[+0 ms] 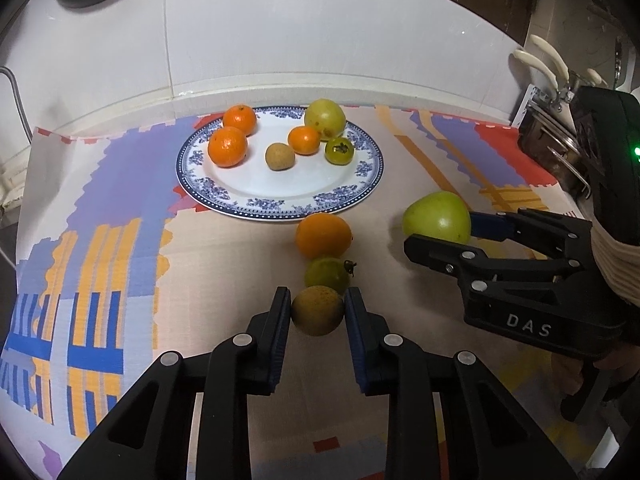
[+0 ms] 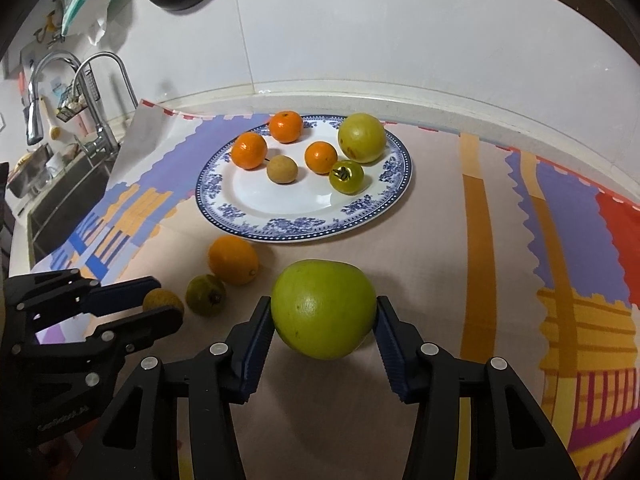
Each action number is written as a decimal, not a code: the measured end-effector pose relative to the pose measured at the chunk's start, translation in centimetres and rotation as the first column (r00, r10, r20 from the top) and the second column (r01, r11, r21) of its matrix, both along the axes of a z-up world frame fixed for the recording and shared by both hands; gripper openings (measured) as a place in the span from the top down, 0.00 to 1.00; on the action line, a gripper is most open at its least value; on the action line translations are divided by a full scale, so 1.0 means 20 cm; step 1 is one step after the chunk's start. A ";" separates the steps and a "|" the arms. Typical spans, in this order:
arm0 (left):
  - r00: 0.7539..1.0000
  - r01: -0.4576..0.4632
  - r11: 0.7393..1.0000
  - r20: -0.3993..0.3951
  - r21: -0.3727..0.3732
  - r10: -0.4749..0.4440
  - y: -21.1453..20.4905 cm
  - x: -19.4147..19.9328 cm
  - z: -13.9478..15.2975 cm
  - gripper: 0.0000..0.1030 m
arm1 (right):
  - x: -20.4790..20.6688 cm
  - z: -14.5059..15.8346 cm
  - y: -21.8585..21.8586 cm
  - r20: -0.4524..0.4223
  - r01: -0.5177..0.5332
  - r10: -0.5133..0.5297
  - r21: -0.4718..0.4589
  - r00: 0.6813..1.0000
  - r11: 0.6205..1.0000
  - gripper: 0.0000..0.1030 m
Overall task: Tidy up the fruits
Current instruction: 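Grasp a small brown fruit with the left tool while the right tool grasps the large green pomelo, then carry the brown fruit and pomelo onto the plate and open both tools, then lift both tools away from the plate toward the last fruits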
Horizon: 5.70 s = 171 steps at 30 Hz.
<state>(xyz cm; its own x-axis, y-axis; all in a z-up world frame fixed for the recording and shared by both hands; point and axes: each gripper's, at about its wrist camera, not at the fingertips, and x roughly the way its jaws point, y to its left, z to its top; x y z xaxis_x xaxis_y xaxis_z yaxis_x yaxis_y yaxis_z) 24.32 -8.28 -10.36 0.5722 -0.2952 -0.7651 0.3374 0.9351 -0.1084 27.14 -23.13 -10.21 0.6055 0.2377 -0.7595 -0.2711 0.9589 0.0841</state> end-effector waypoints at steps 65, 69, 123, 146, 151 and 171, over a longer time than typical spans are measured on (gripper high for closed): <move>0.943 0.108 0.994 0.319 -0.034 -0.092 0.35 0.21 0.55 0.73 | -0.01 0.56 0.37 0.265 0.093 -0.101 0.043 0.959 0.995 0.51; 0.946 0.105 0.994 0.312 -0.024 -0.092 0.36 0.29 0.53 0.73 | 0.06 0.54 0.39 0.260 0.089 -0.095 0.032 0.961 0.995 0.51; 0.994 0.045 0.997 0.099 0.057 -0.051 0.30 0.75 0.08 0.52 | 0.76 0.10 0.37 0.034 0.056 -0.056 0.001 0.998 0.998 0.45; 0.959 0.018 0.999 0.284 0.026 -0.025 0.34 0.34 0.43 0.39 | 0.23 0.45 0.29 0.213 0.141 -0.138 0.000 0.967 0.990 0.42; 0.957 0.022 0.999 0.289 0.029 -0.029 0.32 0.24 0.45 0.38 | 0.11 0.48 0.26 0.227 0.149 -0.145 -0.001 0.963 0.989 0.42; 0.978 0.095 0.994 0.182 0.061 -0.105 0.12 0.03 0.26 0.37 | -0.18 0.34 0.09 0.161 0.196 -0.190 -0.019 0.968 0.980 0.42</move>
